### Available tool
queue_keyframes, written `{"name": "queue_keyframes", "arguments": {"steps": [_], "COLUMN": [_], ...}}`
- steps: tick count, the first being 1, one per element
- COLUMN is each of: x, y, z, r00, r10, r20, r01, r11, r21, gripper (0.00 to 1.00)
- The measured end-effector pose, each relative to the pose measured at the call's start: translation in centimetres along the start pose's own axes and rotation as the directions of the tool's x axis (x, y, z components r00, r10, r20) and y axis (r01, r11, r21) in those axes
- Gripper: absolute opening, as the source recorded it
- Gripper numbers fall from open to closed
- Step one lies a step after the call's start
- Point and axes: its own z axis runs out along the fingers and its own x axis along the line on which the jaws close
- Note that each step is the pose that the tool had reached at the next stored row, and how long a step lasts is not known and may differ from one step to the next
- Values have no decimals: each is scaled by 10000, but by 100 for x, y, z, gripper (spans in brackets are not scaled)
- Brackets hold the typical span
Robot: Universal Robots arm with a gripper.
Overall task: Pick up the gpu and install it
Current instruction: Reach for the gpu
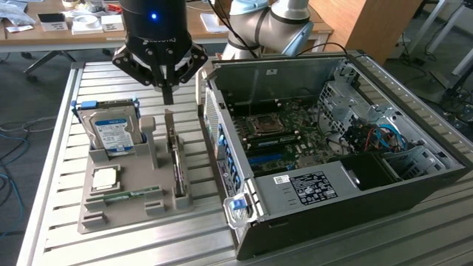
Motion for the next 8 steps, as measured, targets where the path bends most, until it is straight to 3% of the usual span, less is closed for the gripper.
{"name": "queue_keyframes", "arguments": {"steps": [8], "x": [-3], "y": [-90], "z": [-4], "r00": [10000], "r10": [1], "r20": [-1], "r01": [-1], "r11": [10000], "r21": [1], "gripper": [11]}}
